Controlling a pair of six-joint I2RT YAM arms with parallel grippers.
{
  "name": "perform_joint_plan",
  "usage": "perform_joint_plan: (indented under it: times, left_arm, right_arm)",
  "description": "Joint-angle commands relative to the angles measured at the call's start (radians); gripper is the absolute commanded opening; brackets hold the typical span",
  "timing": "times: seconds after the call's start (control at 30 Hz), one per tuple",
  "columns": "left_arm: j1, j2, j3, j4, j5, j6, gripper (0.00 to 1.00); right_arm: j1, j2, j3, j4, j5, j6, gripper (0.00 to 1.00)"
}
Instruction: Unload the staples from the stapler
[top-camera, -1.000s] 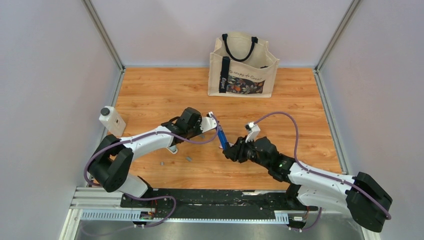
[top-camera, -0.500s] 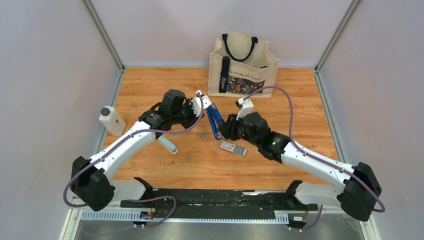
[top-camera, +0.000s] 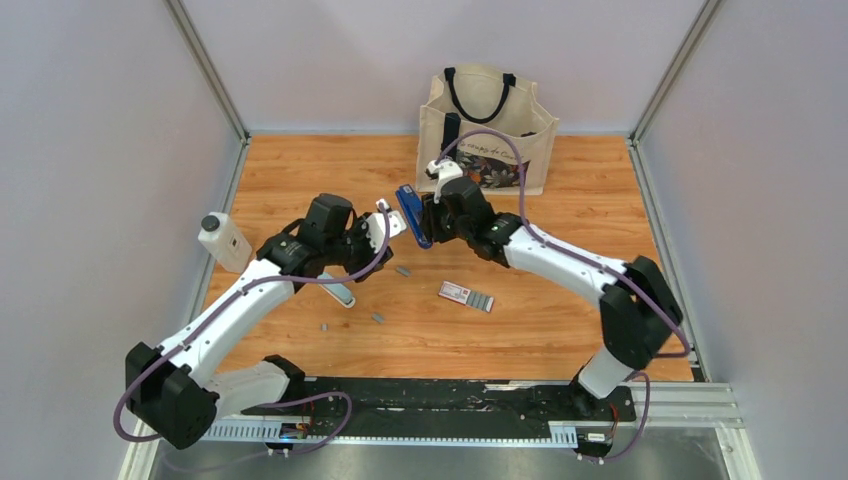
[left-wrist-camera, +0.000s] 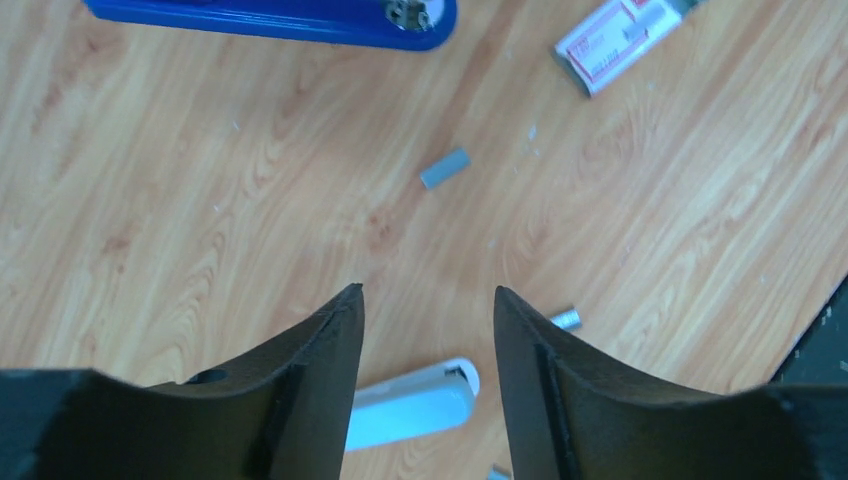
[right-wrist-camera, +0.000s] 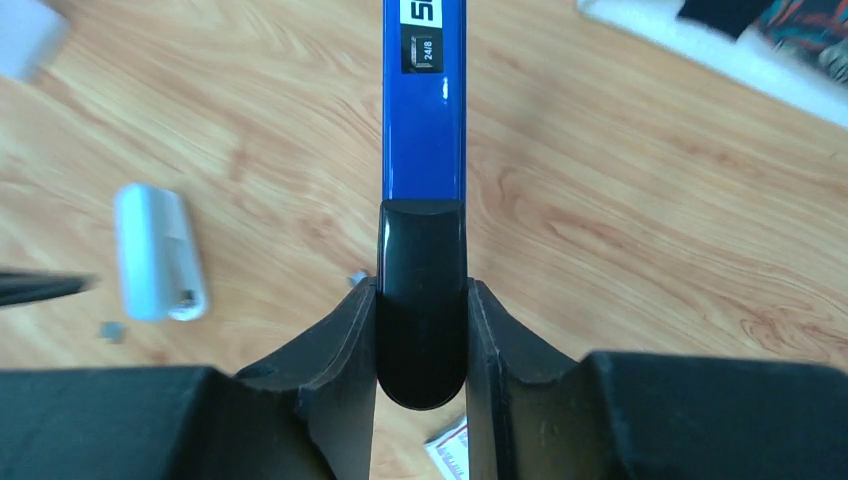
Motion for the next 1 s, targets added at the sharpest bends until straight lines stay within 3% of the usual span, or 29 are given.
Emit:
perform_joint_plan:
  times: [0.0,0.43,0.97]
  left_arm:
    - [0.001,-0.087,-0.045,-0.079,0.015,0.125,0.62]
    - [0.000,-0.111,-0.073,-0.192,0.103,0.235,0.67]
    - [0.000,-0.143,-0.102,-0.189,0.069,0.225,0.67]
  right_arm:
    - [-0.012,0.145,0.152,-0.079,-0.003,-0.125,0.00]
    - [-0.011,0.416,0.356,-0.211,-0.034,-0.199,0.00]
    - [0.073,0.510,0.368,-0.246,-0.055,-0.252,0.00]
